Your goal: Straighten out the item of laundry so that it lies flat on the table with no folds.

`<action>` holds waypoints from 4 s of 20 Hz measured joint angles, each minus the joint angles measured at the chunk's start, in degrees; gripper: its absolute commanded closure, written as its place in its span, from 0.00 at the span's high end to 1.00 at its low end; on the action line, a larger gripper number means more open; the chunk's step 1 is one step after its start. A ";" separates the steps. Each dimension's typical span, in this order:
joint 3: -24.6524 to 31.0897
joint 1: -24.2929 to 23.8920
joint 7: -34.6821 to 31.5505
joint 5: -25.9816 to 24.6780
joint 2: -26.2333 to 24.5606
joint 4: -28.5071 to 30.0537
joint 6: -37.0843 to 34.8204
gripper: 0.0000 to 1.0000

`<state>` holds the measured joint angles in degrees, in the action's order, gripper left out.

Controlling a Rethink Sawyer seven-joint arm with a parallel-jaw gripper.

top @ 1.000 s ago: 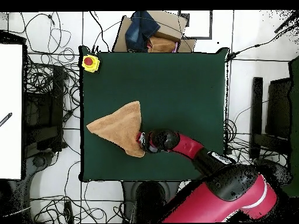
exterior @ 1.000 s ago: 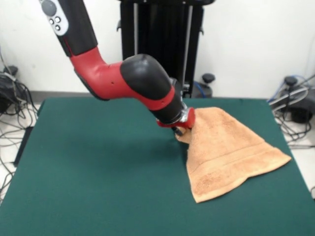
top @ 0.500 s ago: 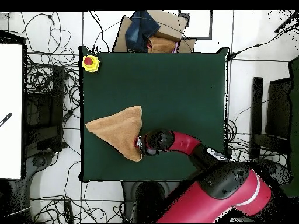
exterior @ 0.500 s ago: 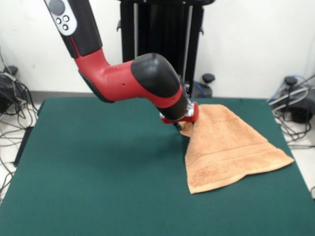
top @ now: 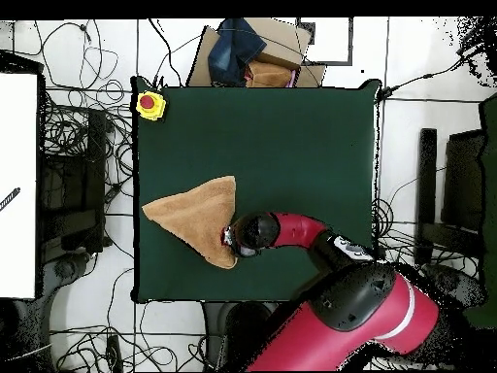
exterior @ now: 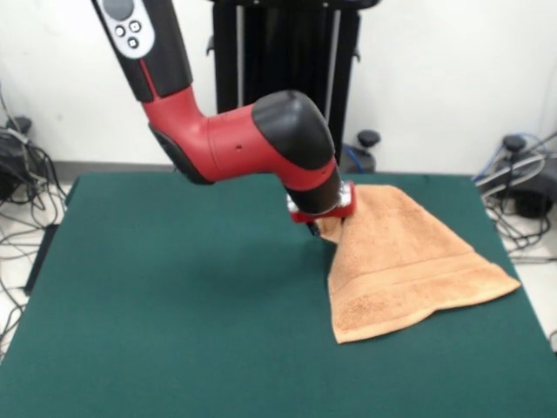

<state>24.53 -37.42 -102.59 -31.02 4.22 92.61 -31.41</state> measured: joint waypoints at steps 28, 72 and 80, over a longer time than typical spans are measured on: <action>-2.03 5.12 0.00 -2.99 2.56 -4.05 -8.28 1.00; 0.40 -5.95 0.01 1.28 -5.41 -10.01 -16.98 1.00; 1.35 -6.85 0.01 1.18 -6.20 -10.96 -18.92 1.00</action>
<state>25.89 -44.28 -102.58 -29.84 -1.99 81.64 -50.33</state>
